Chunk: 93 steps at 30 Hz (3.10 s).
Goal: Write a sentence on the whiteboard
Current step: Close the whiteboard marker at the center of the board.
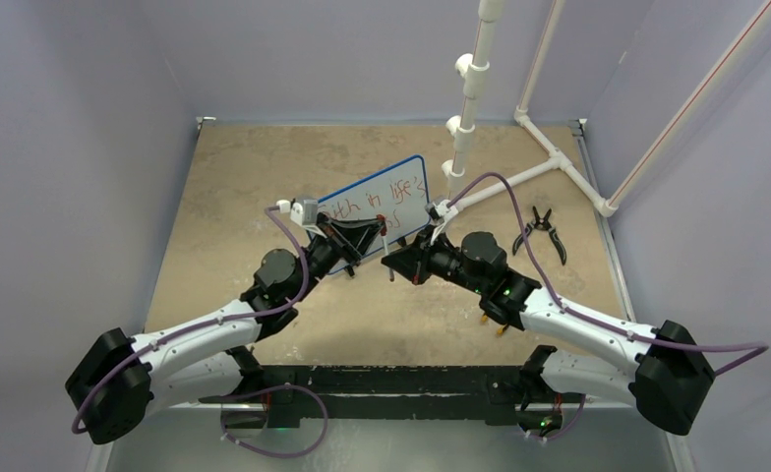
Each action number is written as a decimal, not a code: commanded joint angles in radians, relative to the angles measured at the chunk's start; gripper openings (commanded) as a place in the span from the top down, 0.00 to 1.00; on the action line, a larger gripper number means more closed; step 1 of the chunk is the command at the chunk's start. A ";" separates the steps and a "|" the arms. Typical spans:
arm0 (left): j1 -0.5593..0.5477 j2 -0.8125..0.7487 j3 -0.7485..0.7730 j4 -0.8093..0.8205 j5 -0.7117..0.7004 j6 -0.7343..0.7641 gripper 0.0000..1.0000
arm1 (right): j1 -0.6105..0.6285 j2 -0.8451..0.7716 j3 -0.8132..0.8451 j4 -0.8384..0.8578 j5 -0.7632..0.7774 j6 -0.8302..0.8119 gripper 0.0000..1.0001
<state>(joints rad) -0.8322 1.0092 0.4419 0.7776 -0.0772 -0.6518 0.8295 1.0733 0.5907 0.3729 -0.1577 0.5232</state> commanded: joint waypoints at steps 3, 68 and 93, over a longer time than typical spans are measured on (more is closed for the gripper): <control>-0.077 0.037 -0.073 -0.139 0.182 -0.009 1.00 | -0.050 -0.028 0.098 0.297 0.233 0.027 1.00; 0.063 0.046 0.498 -0.775 0.487 0.290 1.00 | -0.050 -0.132 0.108 0.047 -0.144 -0.135 1.00; -0.003 0.042 0.310 -0.820 0.588 0.281 1.00 | -0.050 -0.195 0.092 0.128 0.028 -0.064 1.00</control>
<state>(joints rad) -0.7830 1.0401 0.8307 0.1951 0.3767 -0.3962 0.8124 0.9524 0.6300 0.2306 -0.3347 0.3847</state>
